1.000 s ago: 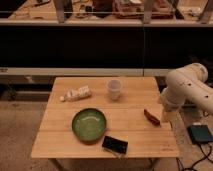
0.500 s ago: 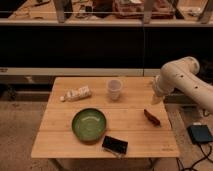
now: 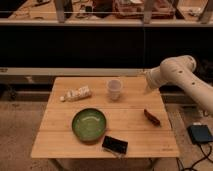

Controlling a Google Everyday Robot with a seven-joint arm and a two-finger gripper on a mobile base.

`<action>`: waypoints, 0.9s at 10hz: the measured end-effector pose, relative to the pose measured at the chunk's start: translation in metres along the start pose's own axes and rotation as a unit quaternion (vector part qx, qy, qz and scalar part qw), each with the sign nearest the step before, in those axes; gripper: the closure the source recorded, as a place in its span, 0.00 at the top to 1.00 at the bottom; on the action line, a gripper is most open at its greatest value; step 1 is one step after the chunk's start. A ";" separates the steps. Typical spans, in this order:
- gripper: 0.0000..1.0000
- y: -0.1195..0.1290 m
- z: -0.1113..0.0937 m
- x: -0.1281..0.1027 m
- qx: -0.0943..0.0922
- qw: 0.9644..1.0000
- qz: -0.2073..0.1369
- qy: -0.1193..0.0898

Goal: Place the ceramic cup in the ceramic bowl

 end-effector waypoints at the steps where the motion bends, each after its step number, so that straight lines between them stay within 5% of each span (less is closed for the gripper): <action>1: 0.65 -0.001 0.000 0.000 0.002 1.000 -0.006 -0.002; 4: 0.65 -0.010 0.015 -0.024 0.022 0.996 -0.078 -0.039; 6: 0.65 -0.012 0.043 -0.054 0.032 0.984 -0.156 -0.075; 9: 0.65 -0.004 0.078 -0.071 0.010 0.972 -0.210 -0.105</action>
